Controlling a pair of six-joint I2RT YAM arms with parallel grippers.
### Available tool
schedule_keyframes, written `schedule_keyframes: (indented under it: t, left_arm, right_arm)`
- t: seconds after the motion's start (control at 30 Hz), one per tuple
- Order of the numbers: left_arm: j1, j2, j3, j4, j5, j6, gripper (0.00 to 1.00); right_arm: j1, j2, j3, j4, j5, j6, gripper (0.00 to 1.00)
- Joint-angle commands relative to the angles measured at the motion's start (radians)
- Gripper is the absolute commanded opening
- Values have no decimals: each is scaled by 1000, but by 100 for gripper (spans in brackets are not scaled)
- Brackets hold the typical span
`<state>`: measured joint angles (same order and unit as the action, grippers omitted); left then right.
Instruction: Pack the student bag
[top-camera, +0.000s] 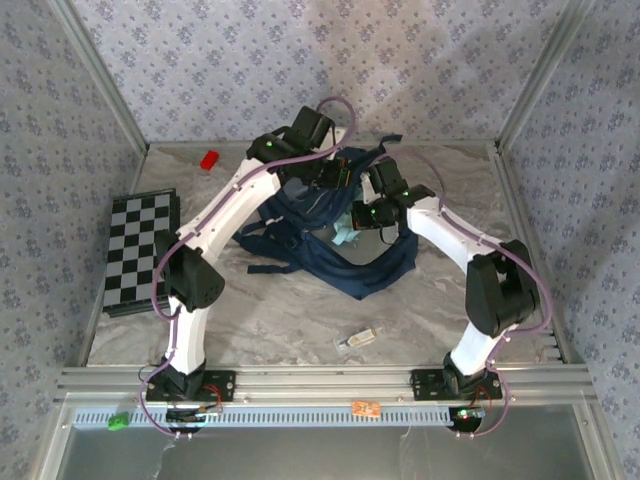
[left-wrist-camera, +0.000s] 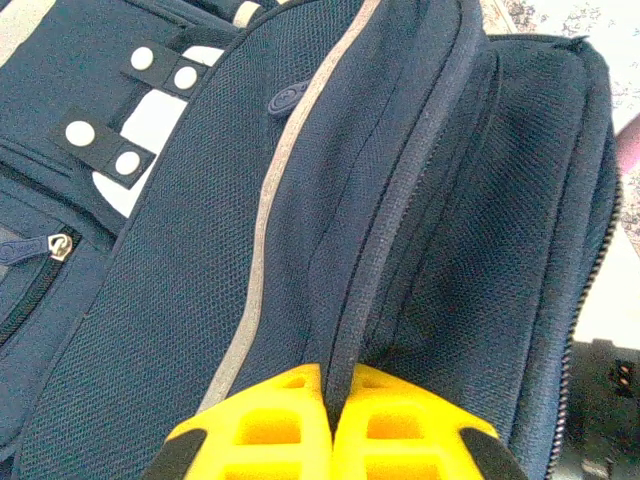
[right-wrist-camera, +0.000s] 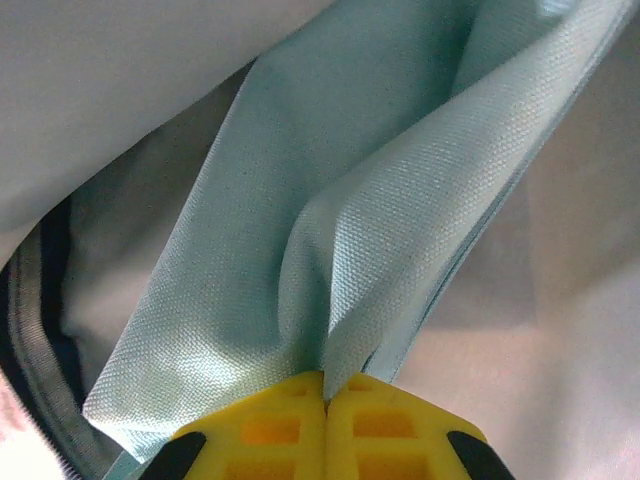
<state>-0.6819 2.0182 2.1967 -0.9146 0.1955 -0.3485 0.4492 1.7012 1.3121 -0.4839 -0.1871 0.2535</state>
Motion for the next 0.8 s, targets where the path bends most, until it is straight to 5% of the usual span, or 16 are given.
schedule_keyframes:
  t: [0.0, 0.1, 0.3, 0.63, 0.7, 0.77]
  left_arm:
    - [2, -24, 66, 26, 73, -1, 0]
    - [2, -24, 66, 34, 77, -20, 0]
    - [9, -23, 58, 33, 74, -33, 0]
    - [-8, -13, -27, 51, 76, -48, 0]
    - [-23, 1, -21, 28, 83, -28, 9]
    - [-38, 8, 6, -17, 131, 5, 32]
  right_arm:
    - [-7, 26, 18, 118, 37, -118, 2]
    - [-14, 57, -9, 173, 50, -77, 5]
    - [-3, -50, -109, 252, -12, -29, 37]
    - [-79, -449, -332, 120, -96, 128, 54]
    - [-98, -534, -368, 71, -91, 164, 56]
    - [-105, -634, -408, 25, -61, 197, 59]
